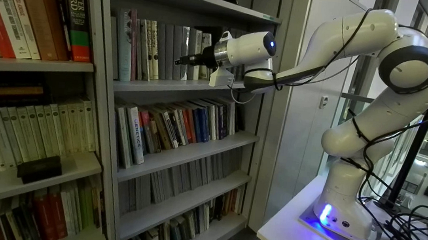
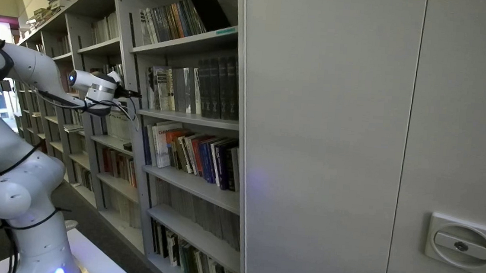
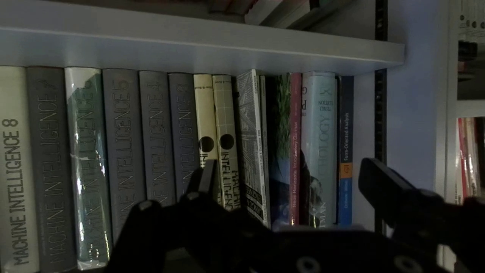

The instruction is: Move the thin white book to the right

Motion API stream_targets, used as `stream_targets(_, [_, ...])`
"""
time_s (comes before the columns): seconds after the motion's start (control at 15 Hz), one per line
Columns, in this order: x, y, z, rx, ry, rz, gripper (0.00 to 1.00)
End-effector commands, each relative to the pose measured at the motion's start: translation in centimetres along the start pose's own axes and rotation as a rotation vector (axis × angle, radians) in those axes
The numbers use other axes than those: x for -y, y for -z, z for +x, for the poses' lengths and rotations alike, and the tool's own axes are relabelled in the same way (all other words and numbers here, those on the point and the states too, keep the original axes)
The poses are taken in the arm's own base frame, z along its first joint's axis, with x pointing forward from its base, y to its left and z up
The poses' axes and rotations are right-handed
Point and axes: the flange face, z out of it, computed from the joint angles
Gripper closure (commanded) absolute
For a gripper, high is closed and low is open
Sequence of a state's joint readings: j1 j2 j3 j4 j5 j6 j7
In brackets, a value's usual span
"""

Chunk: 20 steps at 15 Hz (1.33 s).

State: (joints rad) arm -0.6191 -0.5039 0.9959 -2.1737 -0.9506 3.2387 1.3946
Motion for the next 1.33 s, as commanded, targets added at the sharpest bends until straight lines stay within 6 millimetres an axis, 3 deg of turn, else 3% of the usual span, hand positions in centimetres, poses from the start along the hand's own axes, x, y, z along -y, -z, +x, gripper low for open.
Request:
stream_targets(0.0, [0.5, 0.3, 0.4, -0.035, -0.036, 0.000, 0.00])
stream_targets(0.47, [2.0, -0.1, 0.0, -0.059, -0.017, -0.042, 0.00])
stream_targets(1.27, [3.1, -3.2, 1.3, -0.145, 0.058, -0.163, 0.00])
